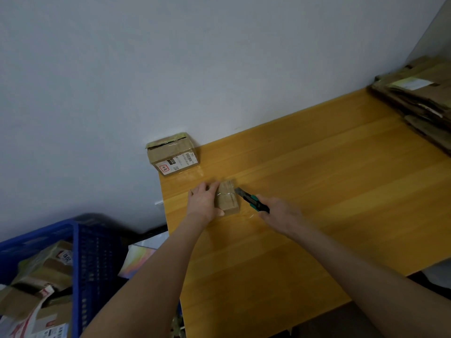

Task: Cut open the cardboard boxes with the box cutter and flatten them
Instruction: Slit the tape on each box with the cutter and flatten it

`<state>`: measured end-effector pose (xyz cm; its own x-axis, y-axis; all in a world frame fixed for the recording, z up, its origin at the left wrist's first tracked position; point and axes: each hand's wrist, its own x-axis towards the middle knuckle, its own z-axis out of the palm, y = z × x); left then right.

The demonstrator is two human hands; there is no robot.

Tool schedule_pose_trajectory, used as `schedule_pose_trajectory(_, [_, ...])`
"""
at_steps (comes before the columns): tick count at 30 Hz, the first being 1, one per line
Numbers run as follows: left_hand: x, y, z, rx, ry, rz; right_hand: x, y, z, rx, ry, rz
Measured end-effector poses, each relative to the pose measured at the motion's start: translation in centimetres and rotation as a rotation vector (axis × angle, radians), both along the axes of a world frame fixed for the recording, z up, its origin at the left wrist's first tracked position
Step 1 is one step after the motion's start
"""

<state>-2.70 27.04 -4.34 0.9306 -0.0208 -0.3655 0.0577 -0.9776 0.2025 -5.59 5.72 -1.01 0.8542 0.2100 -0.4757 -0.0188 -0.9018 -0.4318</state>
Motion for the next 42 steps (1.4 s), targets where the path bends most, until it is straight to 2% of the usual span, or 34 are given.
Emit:
schedule_pose_trajectory(14, [0.1, -0.1, 0.6, 0.032, 0.014, -0.028, -1.6, -0.5, 0.1, -0.051, -0.005, 0.092])
schedule_pose_trajectory(18, [0.3, -0.1, 0.6, 0.032, 0.029, -0.014, -2.1, -1.5, -0.7, -0.041, 0.058, 0.079])
schedule_pose_trajectory(20, [0.1, -0.3, 0.6, 0.023, 0.019, 0.04, -2.3, -1.8, -1.2, 0.038, 0.057, -0.073])
schedule_pose_trajectory(24, [-1.1, -1.1, 0.5, 0.009, 0.02, 0.161, -1.6, -0.7, -1.1, 0.421, 0.168, -0.557])
schedule_pose_trajectory(28, [-1.7, -1.4, 0.2, -0.045, 0.042, 0.183, -0.4, 1.9, -1.1, 0.579, 0.293, -0.786])
schedule_pose_trajectory(30, [-1.8, -1.0, -0.1, -0.149, 0.083, 0.218, -0.1, 3.6, -1.6, 0.578, 0.331, -0.828])
schedule_pose_trajectory(34, [-2.6, -0.5, -0.4, -0.654, 0.199, 0.487, 0.0, 6.4, -3.3, 0.549, 0.343, -0.857])
schedule_pose_trajectory(36, [-3.3, -0.4, -0.6, -0.82, 0.275, 0.629, -0.1, 7.1, -3.7, 0.532, 0.33, -0.874])
schedule_pose_trajectory(42, [-3.9, 0.0, 1.0, -1.042, 0.281, 0.747, 1.2, 6.4, -2.2, 0.59, 0.151, -0.808])
